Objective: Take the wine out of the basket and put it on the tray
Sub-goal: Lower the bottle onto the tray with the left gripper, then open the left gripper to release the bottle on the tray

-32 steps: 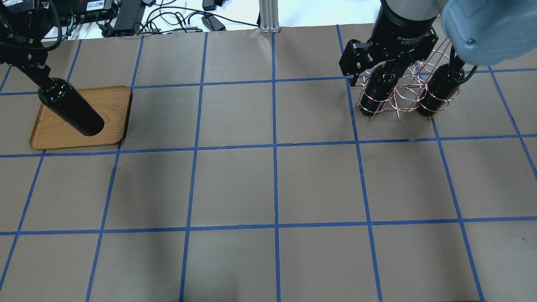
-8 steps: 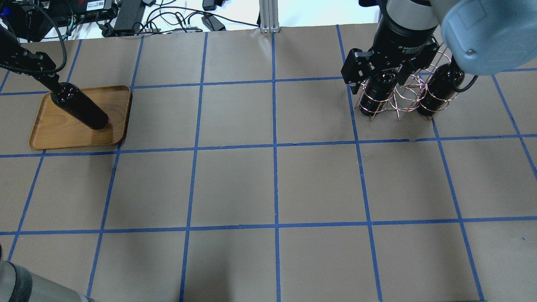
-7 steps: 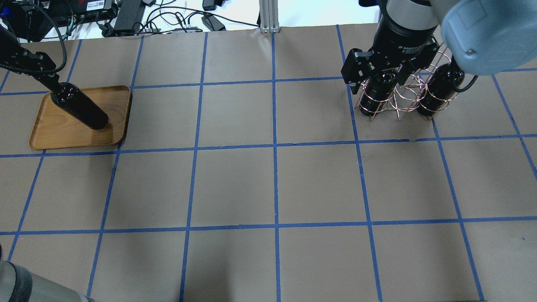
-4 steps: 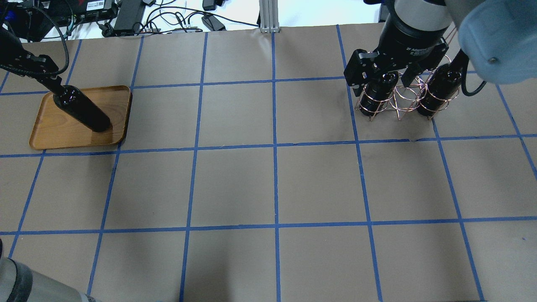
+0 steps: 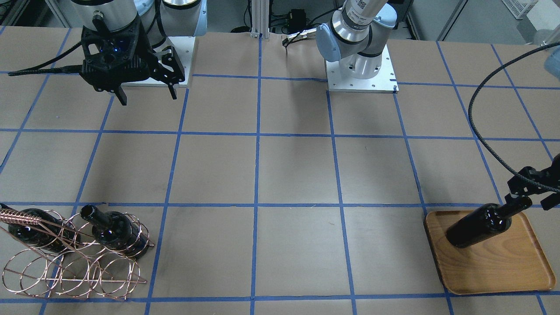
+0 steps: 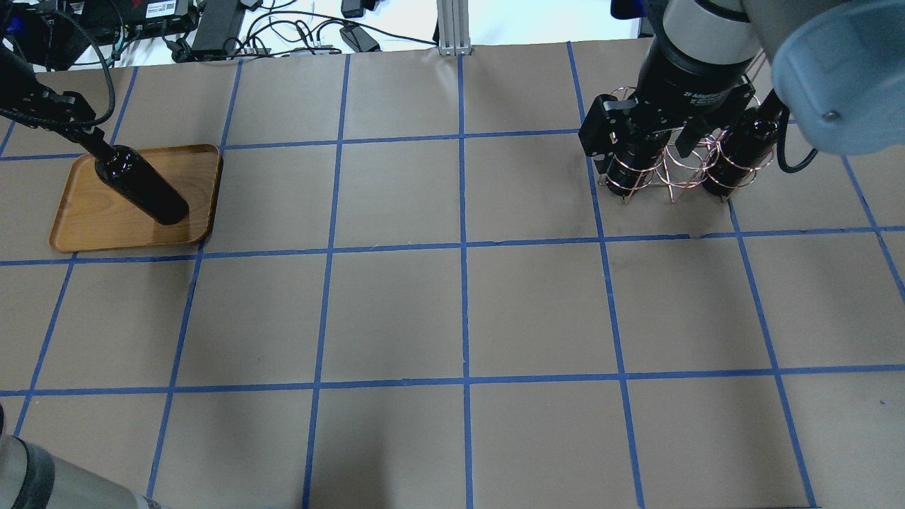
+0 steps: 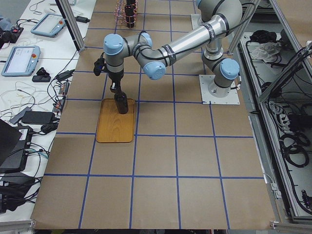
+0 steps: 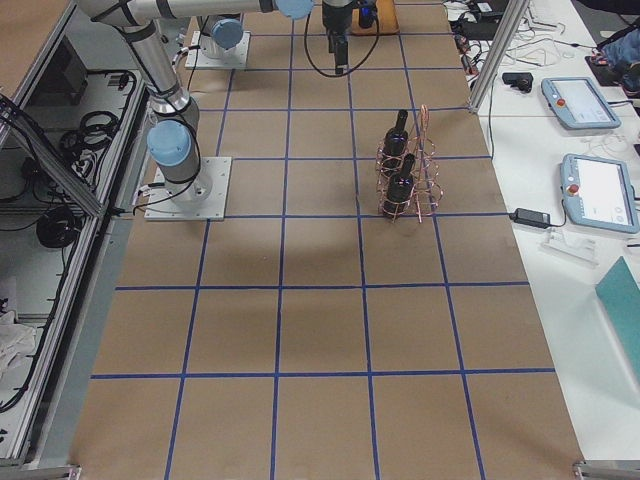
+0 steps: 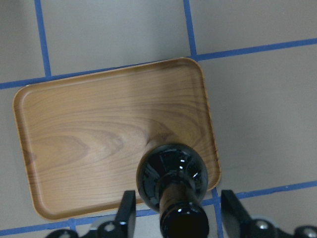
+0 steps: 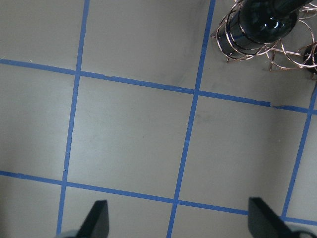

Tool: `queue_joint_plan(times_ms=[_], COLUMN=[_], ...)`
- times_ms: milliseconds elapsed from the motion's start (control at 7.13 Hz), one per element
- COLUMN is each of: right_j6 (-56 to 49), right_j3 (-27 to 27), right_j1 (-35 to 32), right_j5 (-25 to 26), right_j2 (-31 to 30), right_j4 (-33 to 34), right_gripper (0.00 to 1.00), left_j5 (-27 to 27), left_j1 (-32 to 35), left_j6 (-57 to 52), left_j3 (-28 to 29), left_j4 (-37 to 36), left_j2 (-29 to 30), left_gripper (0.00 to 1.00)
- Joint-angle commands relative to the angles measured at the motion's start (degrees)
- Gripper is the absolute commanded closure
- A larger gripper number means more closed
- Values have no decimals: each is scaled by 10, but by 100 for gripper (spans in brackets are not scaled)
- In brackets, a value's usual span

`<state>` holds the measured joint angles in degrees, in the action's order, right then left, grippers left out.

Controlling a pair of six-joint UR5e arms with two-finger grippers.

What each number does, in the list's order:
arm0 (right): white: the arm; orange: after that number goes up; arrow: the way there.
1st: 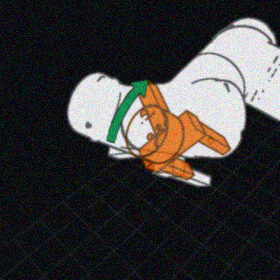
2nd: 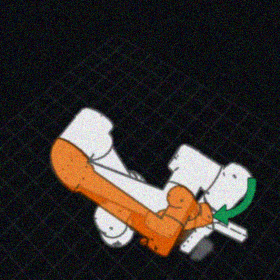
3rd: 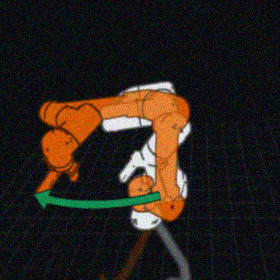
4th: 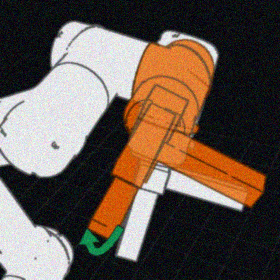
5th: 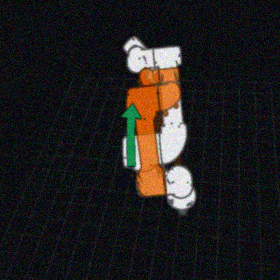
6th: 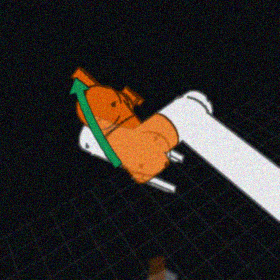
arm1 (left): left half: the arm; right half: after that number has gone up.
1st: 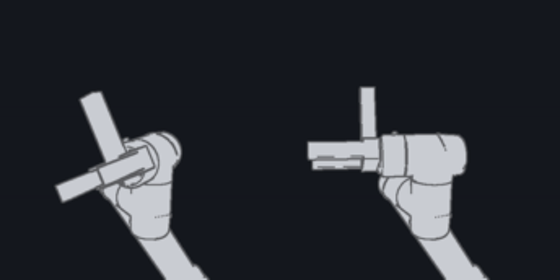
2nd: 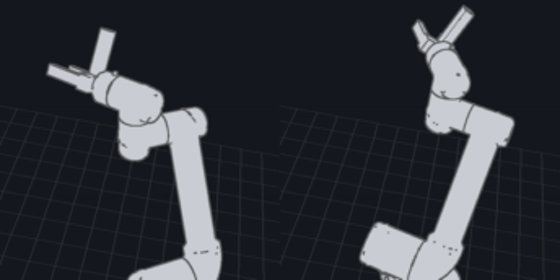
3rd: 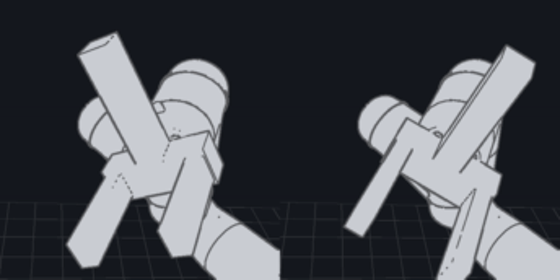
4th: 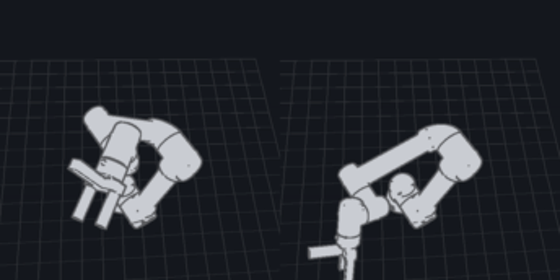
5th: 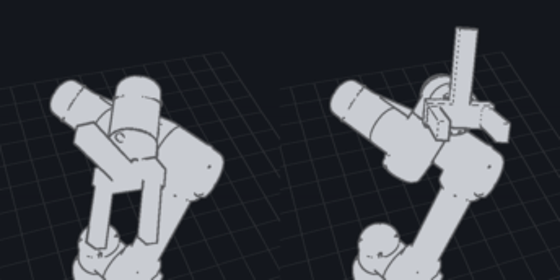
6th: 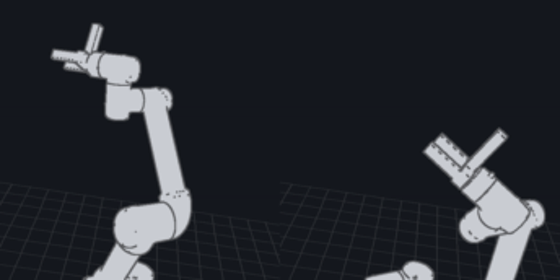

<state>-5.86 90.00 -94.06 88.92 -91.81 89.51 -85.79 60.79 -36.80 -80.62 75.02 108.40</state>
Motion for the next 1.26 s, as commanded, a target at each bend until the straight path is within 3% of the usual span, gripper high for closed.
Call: queue_joint_plan(times_ms=[0,140,421,1122], right_j6=[0,0,0,0], right_j3=[3,3,3,3], right_j1=[0,0,1,3], right_j5=[1,1,1,4], right_j2=[1,1,3,5], right_j4=[-2,-2,1,0], right_gripper=[0,0,0,0], left_j5=[-1,1,29,-9], left_j1=[11,35,98,244], left_j6=[2,15,176,388], left_j3=[36,55,51,-15], left_j4=[44,84,91,114], left_j2=[-27,-48,-92,-154], left_gripper=[0,0,0,0])
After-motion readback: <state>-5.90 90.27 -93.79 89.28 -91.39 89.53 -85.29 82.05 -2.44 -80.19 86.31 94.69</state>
